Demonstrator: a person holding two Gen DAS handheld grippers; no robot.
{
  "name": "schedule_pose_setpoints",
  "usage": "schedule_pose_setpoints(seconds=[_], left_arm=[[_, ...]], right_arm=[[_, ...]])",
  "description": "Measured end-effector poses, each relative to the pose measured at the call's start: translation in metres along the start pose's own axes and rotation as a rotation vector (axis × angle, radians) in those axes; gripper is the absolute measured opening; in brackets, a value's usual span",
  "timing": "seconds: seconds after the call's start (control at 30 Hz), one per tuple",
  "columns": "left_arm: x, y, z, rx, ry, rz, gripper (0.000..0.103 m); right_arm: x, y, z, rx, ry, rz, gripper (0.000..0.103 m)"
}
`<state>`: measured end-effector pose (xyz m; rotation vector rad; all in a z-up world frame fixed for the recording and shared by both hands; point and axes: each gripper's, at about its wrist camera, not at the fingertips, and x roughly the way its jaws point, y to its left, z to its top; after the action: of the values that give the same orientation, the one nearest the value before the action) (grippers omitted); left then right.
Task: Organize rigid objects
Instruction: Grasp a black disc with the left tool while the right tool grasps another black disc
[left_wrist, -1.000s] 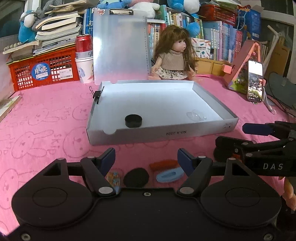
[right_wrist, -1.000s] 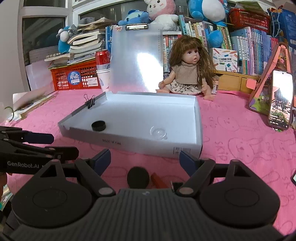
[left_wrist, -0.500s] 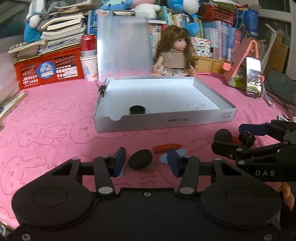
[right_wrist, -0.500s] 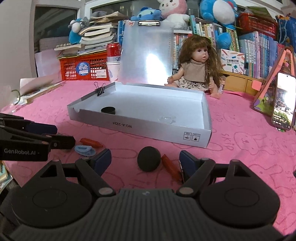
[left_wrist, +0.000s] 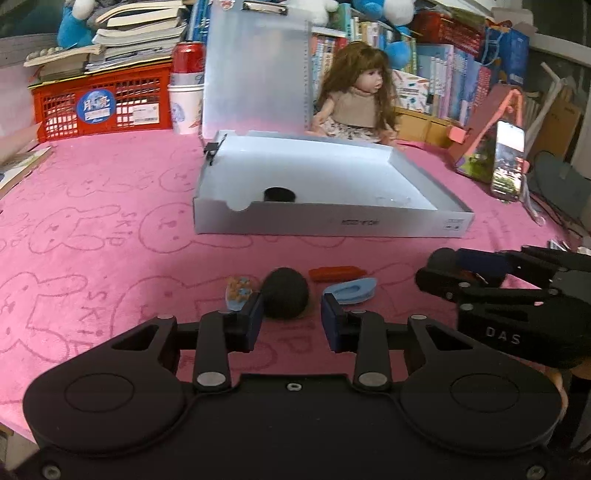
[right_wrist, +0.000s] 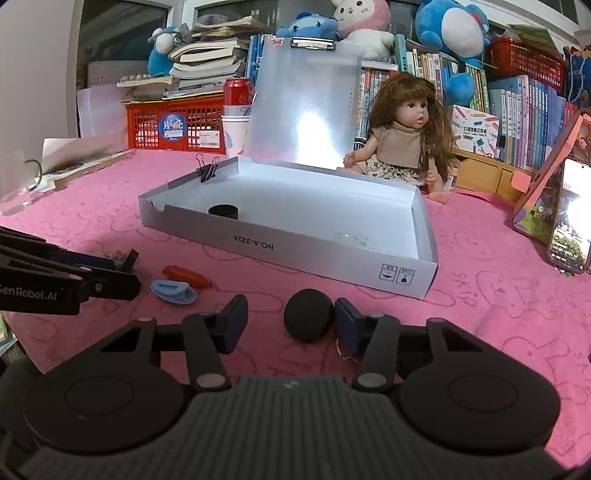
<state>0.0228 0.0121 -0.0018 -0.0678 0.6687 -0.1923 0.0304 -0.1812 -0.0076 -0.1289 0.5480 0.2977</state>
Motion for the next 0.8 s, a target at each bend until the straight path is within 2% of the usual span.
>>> schedule_pose_setpoints(seconds=[0.27, 0.5, 0.6, 0.8], left_arm=[[0.009, -0.004, 0.003, -0.001, -0.026, 0.025, 0.037], [0.019, -0.006, 0.005, -0.020, -0.042, 0.031, 0.036], [0.020, -0.011, 0.004, 0.002, -0.048, 0.044, 0.029], [0.013, -0.013, 0.000, 0.016, -0.051, 0.038, 0.029]], right_arm=[[0.001, 0.001, -0.001, -0.007, -0.009, -0.019, 0.048], [-0.005, -0.002, 0.001, 0.026, -0.021, 0.006, 0.029], [-0.009, -0.001, 0.002, 0.031, -0.028, 0.020, 0.029], [-0.012, 0.001, 0.000, 0.035, -0.032, 0.047, 0.026]])
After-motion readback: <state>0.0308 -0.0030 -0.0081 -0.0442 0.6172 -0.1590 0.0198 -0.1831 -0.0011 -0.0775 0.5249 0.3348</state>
